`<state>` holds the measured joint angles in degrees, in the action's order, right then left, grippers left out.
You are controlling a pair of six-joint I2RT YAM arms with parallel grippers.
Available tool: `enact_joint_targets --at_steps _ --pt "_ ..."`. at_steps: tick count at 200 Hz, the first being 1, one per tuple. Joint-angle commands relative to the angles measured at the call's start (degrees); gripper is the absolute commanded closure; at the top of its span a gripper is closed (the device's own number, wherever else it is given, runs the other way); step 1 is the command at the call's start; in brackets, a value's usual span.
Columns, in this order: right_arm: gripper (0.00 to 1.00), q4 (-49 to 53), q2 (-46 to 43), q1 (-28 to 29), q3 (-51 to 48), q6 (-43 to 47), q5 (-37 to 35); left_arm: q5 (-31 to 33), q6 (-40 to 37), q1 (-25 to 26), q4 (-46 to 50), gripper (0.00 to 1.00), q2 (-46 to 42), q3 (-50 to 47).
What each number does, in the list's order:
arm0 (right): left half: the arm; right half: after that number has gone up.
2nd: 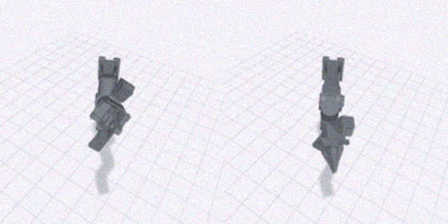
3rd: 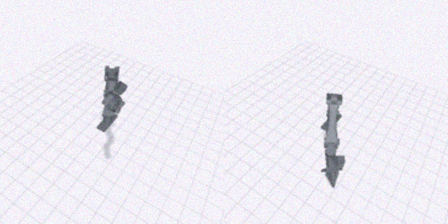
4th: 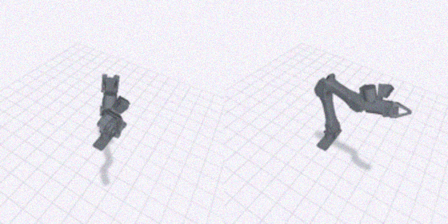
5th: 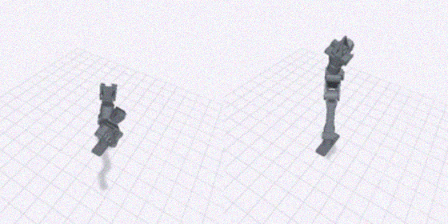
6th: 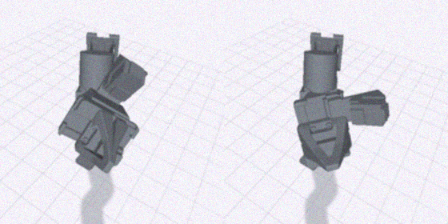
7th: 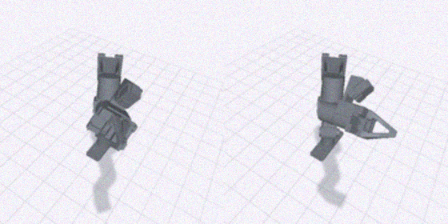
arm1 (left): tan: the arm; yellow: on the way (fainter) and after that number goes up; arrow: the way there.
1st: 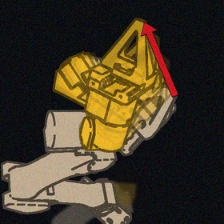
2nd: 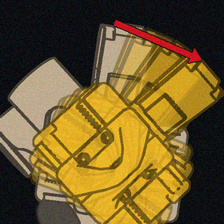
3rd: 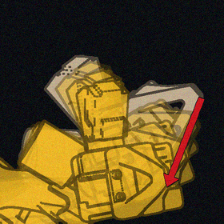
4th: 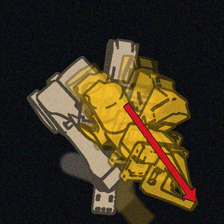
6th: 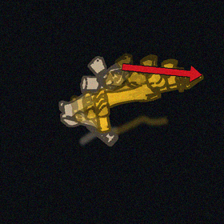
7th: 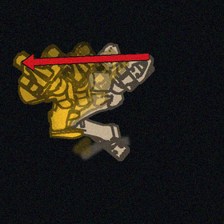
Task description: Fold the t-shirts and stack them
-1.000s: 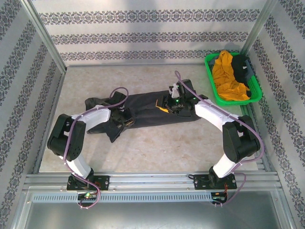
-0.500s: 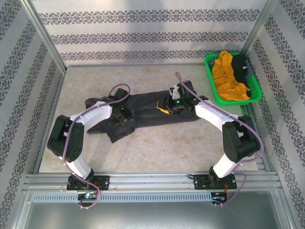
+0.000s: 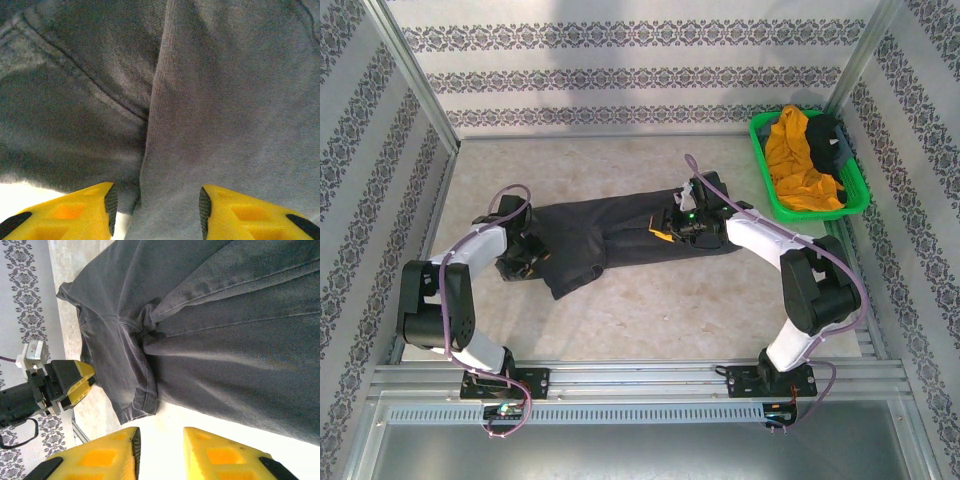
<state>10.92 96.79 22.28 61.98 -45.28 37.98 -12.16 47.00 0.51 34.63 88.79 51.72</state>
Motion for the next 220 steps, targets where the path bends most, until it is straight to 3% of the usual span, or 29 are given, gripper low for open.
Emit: enact_joint_targets --at_steps 1,67,143,220 --pt "0.69 -0.5 1.2 0.5 1.3 -0.6 2.7 -1.7 -5.3 -2.3 -4.5 0.52 -0.2 -1.1" --pt "0.67 -2.2 2.2 1.4 2.5 -1.2 5.1 -6.7 -5.7 -3.8 -11.9 0.59 2.2 -2.5" --pt "0.67 -2.1 2.4 1.4 2.5 -1.4 4.5 -5.7 -6.9 -3.8 -8.5 1.0 0.5 -1.5" --pt "0.68 -1.2 2.4 1.1 3.6 -1.1 4.3 -2.7 -5.1 -4.1 0.3 1.0 -0.5 8.5"
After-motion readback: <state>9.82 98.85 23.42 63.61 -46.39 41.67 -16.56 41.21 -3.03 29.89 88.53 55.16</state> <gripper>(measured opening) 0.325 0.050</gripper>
